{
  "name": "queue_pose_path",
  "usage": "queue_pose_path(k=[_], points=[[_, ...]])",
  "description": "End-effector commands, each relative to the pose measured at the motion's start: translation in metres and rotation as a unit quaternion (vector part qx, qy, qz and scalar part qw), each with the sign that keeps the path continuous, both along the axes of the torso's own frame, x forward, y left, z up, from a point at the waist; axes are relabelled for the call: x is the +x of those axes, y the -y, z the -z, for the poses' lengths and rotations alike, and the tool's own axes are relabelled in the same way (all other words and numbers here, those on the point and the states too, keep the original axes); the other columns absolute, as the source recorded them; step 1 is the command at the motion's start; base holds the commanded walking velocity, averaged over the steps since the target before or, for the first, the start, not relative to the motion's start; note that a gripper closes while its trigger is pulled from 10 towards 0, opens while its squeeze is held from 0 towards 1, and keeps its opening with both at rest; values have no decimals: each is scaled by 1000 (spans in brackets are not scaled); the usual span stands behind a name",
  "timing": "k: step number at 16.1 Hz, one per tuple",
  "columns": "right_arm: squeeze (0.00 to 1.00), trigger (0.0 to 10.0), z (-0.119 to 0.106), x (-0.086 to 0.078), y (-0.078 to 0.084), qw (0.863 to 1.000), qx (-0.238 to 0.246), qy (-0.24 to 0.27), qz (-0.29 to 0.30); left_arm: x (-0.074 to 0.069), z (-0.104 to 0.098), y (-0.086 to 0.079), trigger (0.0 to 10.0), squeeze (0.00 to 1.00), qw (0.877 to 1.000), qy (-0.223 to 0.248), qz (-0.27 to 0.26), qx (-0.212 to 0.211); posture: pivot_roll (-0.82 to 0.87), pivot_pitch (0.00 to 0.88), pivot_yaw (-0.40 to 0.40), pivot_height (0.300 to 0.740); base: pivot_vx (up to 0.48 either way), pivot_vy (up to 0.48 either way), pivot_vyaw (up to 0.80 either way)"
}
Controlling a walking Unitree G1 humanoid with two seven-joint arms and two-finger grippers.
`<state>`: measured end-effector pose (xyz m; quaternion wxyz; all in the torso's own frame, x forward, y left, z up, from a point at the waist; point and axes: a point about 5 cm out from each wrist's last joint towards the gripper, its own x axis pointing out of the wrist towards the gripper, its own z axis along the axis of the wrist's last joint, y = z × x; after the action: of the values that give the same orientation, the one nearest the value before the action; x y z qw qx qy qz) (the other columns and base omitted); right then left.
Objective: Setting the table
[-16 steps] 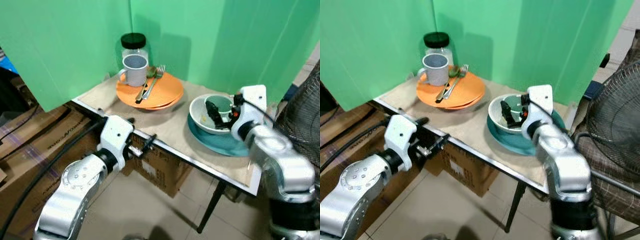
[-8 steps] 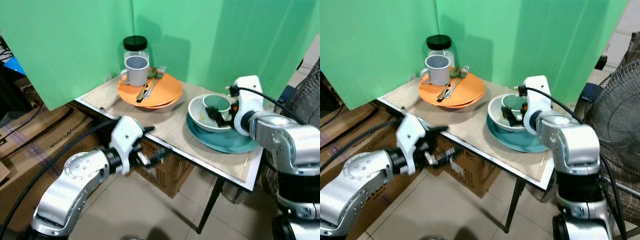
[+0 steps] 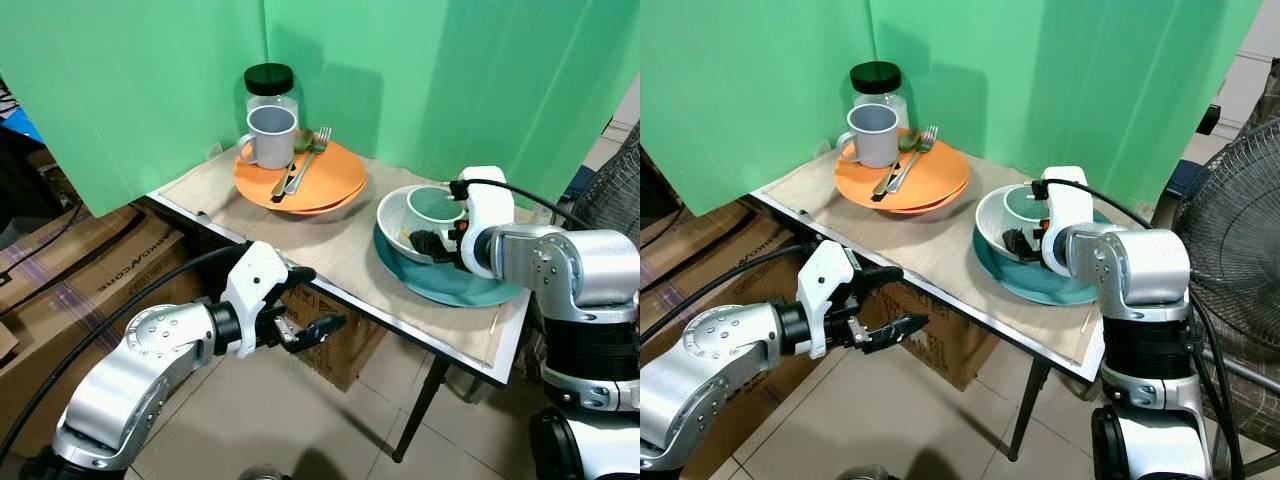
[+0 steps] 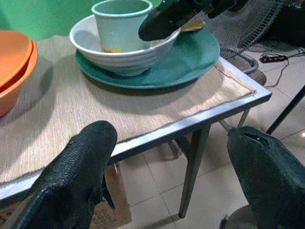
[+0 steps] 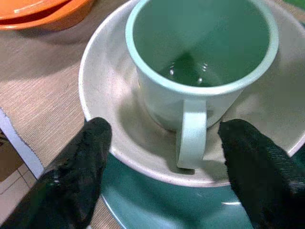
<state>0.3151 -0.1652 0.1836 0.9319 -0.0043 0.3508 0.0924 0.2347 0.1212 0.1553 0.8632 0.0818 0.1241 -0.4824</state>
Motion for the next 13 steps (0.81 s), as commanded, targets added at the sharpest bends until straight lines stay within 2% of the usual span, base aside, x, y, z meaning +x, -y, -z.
queue_pose_path(k=[1, 5, 13], points=[[0, 0, -3, 2, -1, 1000, -5, -1, 1, -1, -4, 0, 10000, 0, 1000, 4, 6, 0, 142, 0, 31, 740, 0, 0, 0], [0, 0, -6, 3, 0, 1000, -4, 1, 1, -1, -3, 2, 10000, 0, 1000, 1, 9, -3, 148, 0, 32, 740, 0, 0, 0], [0, 0, 4, 6, 0, 1000, -20, -1, 13, -2, -2, 0, 10000, 0, 1000, 3, 3, 8, 154, 0, 27, 740, 0, 0, 0]])
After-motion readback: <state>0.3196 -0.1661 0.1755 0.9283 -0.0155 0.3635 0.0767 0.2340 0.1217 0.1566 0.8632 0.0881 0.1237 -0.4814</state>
